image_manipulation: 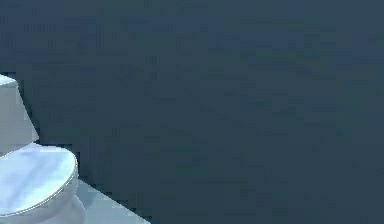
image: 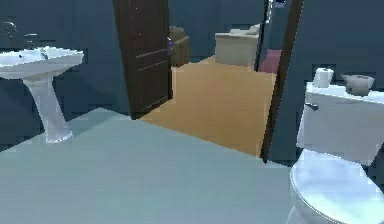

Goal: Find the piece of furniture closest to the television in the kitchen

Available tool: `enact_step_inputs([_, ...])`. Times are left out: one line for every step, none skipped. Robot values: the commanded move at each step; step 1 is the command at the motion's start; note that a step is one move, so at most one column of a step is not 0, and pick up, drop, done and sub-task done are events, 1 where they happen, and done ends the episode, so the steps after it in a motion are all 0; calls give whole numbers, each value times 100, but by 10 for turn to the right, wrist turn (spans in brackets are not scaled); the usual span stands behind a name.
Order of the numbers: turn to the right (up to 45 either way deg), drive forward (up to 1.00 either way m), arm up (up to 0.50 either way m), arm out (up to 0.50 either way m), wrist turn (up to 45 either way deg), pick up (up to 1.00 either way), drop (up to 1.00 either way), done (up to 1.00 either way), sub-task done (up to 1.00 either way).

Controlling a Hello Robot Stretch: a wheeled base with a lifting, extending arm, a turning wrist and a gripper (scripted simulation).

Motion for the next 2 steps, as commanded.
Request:
enact_step_inputs([0, 100, 0, 0, 0, 0, 0, 0, 0])
enact_step_inputs([30, 0, 0, 0, 0, 0, 0, 0, 0])
